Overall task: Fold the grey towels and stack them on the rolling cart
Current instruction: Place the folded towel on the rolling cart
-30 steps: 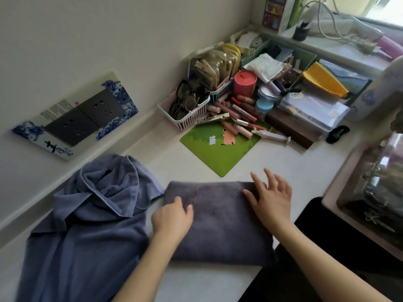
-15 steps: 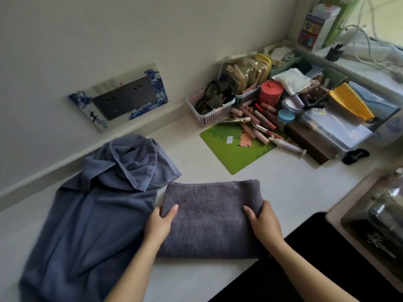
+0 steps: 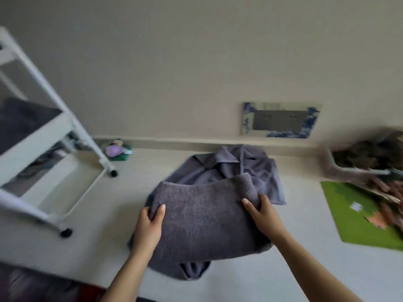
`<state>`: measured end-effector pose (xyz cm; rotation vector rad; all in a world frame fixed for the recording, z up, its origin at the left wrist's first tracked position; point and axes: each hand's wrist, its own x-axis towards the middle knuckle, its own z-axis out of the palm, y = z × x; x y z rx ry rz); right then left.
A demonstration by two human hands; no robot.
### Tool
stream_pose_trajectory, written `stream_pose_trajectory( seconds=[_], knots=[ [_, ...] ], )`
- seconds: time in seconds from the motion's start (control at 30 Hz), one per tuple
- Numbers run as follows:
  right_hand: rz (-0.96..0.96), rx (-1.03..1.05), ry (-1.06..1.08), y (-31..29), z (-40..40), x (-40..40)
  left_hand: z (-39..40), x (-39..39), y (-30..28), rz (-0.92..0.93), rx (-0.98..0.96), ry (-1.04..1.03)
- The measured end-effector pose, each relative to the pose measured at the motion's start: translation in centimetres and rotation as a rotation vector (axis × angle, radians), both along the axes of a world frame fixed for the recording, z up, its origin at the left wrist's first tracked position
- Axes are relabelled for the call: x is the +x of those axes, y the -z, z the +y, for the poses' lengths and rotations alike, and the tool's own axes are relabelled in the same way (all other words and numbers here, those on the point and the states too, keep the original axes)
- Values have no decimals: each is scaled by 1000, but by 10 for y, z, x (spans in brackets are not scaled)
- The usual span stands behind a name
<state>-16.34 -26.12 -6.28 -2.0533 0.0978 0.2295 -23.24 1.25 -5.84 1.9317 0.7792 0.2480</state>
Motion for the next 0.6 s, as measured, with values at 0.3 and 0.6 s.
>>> stream_pose_trajectory(
  seconds=[0.3,0.6],
  knots=[
    [-86,28,-342,-32,169,44,132,-42,-25,-98,-24,-324],
    [-350,55,-669,-41,325,94,237,-9,-55,-130,274,-187]
  ],
)
